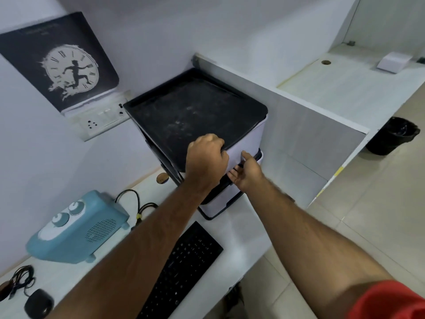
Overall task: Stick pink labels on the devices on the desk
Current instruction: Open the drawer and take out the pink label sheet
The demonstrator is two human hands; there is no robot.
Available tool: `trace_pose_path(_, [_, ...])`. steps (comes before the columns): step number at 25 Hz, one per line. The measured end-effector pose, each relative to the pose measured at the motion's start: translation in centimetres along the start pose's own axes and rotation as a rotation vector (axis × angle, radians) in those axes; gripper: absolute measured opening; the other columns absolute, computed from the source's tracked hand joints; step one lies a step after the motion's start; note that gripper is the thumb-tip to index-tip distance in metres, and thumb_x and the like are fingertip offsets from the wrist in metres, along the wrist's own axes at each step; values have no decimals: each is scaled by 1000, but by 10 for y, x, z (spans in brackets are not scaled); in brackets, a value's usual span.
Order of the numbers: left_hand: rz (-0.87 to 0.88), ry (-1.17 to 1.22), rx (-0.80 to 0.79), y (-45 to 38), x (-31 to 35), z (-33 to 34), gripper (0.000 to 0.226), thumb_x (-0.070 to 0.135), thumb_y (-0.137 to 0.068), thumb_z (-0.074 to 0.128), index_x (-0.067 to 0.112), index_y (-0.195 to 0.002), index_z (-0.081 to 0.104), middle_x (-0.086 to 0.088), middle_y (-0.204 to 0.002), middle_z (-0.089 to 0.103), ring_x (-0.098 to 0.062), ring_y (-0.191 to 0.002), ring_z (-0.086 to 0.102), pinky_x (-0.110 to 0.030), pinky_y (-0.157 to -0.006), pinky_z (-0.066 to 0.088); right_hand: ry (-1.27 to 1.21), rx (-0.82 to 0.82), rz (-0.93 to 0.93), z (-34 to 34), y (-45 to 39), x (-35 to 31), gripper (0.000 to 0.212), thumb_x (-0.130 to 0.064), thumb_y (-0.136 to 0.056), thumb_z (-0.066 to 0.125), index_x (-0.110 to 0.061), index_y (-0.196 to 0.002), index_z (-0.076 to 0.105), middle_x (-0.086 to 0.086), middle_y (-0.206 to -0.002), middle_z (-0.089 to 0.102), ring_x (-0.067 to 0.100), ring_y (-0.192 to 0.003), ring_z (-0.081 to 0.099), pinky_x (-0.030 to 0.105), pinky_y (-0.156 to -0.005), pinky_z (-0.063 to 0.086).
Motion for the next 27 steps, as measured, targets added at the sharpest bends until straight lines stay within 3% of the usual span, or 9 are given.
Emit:
trace_pose_path(2, [-17, -38, 4, 2, 3, 1, 26, 14, -82, 57, 8, -102, 71, -8, -99, 70, -26, -90, 63, -37, -79, 45, -30, -5, 16, -4, 1, -1, 28, -38, -98, 59, -10, -101, 63, 6, -90, 66, 23, -88, 68, 40, -95, 56])
trace_pose_path(4, [-22, -50, 7, 6, 10, -3, 26, 17, -84, 56, 10, -104, 71, -6, -100, 69, -25, -91, 62, -37, -80, 44, -30, 3, 7, -13, 13, -2, 26, -37, -98, 59, -11, -94, 62, 6, -84, 63, 21, -80, 67, 36, -81, 58])
trace_pose_path(6, [20, -14, -16, 14, 20, -9, 27, 21, -86, 55, 13, -107, 70, -3, -103, 69, -23, -95, 61, -36, -84, 43, -46, 4, 4, -33, 28, -3, 26, -38, -98, 58, -13, -101, 62, 7, -88, 67, 22, -81, 68, 36, -78, 58])
trace_pose_path(9, [85, 64, -126, 34, 49, -19, 29, 27, -91, 53, 16, -112, 70, -2, -106, 70, -21, -96, 62, -36, -86, 49, -85, 3, 4, -78, 59, -5, 42, -51, -96, 57, -12, -110, 61, 6, -89, 70, 21, -81, 69, 34, -71, 58])
trace_pose_path(13, [-20, 167, -400, 71, 91, -20, 24, 16, -90, 54, 16, -102, 75, 2, -105, 74, -15, -95, 67, -29, -85, 53, -55, 19, -13, -128, 96, -5, 71, -72, -86, 56, -11, -123, 58, 9, -106, 71, 21, -88, 70, 32, -62, 55])
trace_pose_path(16, [-134, 211, -531, 78, 106, -15, 24, 10, -88, 58, 17, -103, 75, 5, -107, 74, -11, -100, 66, -21, -83, 47, -34, 23, -33, -148, 108, -4, 83, -77, -80, 58, -11, -131, 57, 11, -120, 70, 23, -93, 71, 33, -66, 57])
trace_pose_path(20, [-237, 120, -604, 39, 104, 17, 21, 16, -82, 74, 14, -103, 74, -3, -108, 72, -18, -96, 66, -29, -86, 54, -15, -9, -63, -152, 105, -1, 91, -80, -77, 58, -17, -143, 51, 9, -129, 67, 28, -107, 70, 36, -78, 61])
trace_pose_path(24, [-299, -32, -679, -5, 88, 72, 35, 24, -78, 79, 8, -108, 69, -11, -111, 70, -28, -97, 66, -37, -87, 56, 6, -10, -71, -156, 88, 4, 99, -85, -72, 55, -23, -148, 43, 9, -138, 62, 34, -116, 66, 51, -94, 57])
trace_pose_path(27, [-231, -39, -775, -19, 81, 110, 53, 26, -76, 80, 8, -122, 59, -11, -123, 63, -30, -108, 62, -38, -92, 54, -24, 31, -93, -157, 77, 11, 97, -87, -72, 52, -24, -145, 46, 8, -135, 64, 34, -115, 66, 52, -95, 56])
Point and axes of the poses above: each hand's wrist, its own y-axis away from the middle knuckle, its own z-axis out of the palm, x = y × z, the point moved 2 cm from there along -y, towards the middle knuckle
